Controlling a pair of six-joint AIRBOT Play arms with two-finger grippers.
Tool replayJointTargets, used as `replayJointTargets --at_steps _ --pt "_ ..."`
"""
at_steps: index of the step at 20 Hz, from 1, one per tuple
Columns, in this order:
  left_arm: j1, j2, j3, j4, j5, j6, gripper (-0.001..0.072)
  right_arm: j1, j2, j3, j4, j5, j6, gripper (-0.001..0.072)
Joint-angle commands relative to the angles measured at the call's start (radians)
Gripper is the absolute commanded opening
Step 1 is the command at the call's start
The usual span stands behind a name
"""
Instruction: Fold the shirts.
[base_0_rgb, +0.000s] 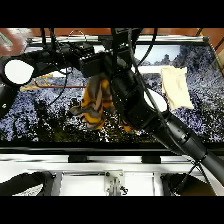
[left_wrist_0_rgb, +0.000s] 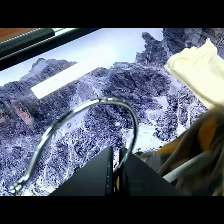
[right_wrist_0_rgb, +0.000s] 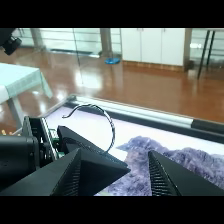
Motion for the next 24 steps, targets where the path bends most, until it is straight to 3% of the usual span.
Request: replayJointTargets --at_steps 1,4,7,9,12,13,15,20,24 --pt "0.000 0.002 0.001 -0.007 -0.004 -0.001 0.0055 0.000 0.014 0.002 0.063 -0.008 -0.061 0.0527" --pt "0.000 0.002 0.001 -0.013 -0.004 0.000 0.0054 0.000 0.078 0.002 0.040 -0.144 -0.128 0.0527" --pt "0.000 0.002 0.001 -0.026 -0.004 0.000 0.0054 -0.049 0.159 0.002 0.078 -0.427 -0.182 0.0527" --pt "0.000 0.002 0.001 -0.025 -0.004 0.000 0.0054 -0.170 0.192 0.002 0.354 -0.536 -0.344 0.0527" --pt "0.000 0.002 0.001 -0.025 -0.005 0.005 0.0055 -0.443 0.166 -0.010 0.993 -0.565 -0.856 0.0526" --pt "0.000 0.003 0.001 -0.025 -0.005 0.006 0.0054 -0.529 0.149 -0.010 1.164 -0.572 -0.970 0.0527" --pt "0.000 0.005 0.001 -0.024 -0.005 0.011 0.0055 -0.662 0.111 -0.010 1.429 -0.592 -1.102 0.0526" --pt "0.002 0.005 0.001 -0.024 -0.005 0.011 0.0055 -0.639 0.014 -0.010 1.551 -0.740 -1.282 0.0526" --pt "0.013 0.005 0.001 -0.024 -0.005 0.011 0.0055 -0.610 -0.027 -0.010 1.583 -0.737 -1.373 0.0526"
